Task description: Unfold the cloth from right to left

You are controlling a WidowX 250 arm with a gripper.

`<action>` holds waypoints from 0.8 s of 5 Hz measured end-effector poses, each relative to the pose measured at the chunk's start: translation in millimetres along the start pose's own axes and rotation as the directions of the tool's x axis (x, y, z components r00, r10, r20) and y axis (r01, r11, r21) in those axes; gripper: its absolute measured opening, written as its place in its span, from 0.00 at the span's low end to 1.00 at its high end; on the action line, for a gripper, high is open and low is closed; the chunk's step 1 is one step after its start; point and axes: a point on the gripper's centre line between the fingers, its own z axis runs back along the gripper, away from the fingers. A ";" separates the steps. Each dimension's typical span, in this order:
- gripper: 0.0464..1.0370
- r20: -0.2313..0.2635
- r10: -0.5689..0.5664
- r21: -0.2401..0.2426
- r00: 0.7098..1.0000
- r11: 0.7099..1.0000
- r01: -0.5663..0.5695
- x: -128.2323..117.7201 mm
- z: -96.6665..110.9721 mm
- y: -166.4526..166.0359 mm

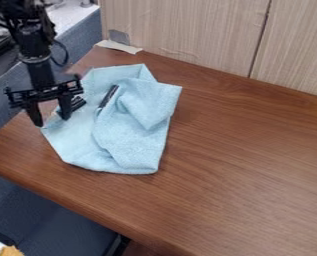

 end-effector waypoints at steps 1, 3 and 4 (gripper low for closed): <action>0.96 0.014 -0.013 0.004 1.000 1.000 0.013 0.1 5.2 -2.3; 0.96 0.100 -0.027 0.006 0.995 1.000 0.026 3.7 36.5 -4.3; 0.96 0.100 -0.026 0.005 0.995 1.000 0.025 3.6 36.5 -4.5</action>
